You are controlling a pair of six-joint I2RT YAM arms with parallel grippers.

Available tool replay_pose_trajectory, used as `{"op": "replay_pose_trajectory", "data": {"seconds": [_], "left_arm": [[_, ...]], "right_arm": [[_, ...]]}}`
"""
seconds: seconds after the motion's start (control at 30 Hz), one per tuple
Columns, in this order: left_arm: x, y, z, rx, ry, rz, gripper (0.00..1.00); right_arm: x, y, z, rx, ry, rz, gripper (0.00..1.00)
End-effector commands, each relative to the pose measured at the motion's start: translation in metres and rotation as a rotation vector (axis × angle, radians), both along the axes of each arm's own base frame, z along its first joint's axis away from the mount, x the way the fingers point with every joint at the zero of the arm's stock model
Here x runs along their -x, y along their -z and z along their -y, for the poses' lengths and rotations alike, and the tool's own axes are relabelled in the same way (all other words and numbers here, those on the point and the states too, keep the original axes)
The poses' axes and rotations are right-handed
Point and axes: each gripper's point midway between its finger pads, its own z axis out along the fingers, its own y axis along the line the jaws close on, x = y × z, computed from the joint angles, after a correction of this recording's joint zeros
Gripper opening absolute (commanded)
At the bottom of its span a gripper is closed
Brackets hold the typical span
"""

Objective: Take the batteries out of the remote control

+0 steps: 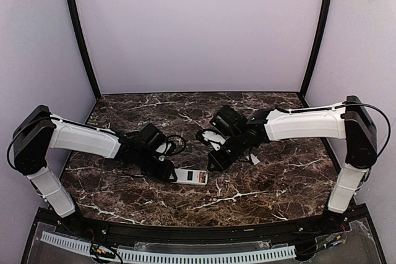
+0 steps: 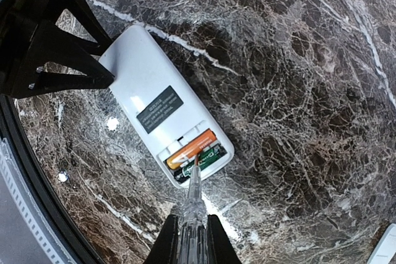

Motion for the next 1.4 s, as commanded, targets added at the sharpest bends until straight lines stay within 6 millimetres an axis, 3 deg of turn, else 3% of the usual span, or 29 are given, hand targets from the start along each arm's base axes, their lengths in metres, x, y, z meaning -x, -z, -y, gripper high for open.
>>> {"op": "replay_pose_trajectory", "data": {"seconds": [0.0,0.47,0.7,0.97,1.37], "left_arm": [[-0.002,0.002,0.004,-0.006,0.002,0.011,0.35],[-0.002,0.005,0.001,-0.022,-0.007,0.001,0.34],[-0.001,0.004,0.001,-0.023,-0.007,0.000,0.33],[-0.004,0.002,0.002,-0.024,-0.002,0.006,0.32],[-0.005,0.005,0.005,-0.031,0.013,0.004,0.26]], "right_arm": [[0.026,0.033,0.013,0.037,0.010,-0.089,0.00],[0.033,0.055,0.025,-0.013,0.102,-0.108,0.00],[0.032,0.057,0.025,-0.007,0.103,-0.104,0.00],[0.021,0.039,0.025,0.065,0.084,-0.060,0.00],[0.012,0.011,-0.003,0.006,0.029,-0.050,0.00]]}}
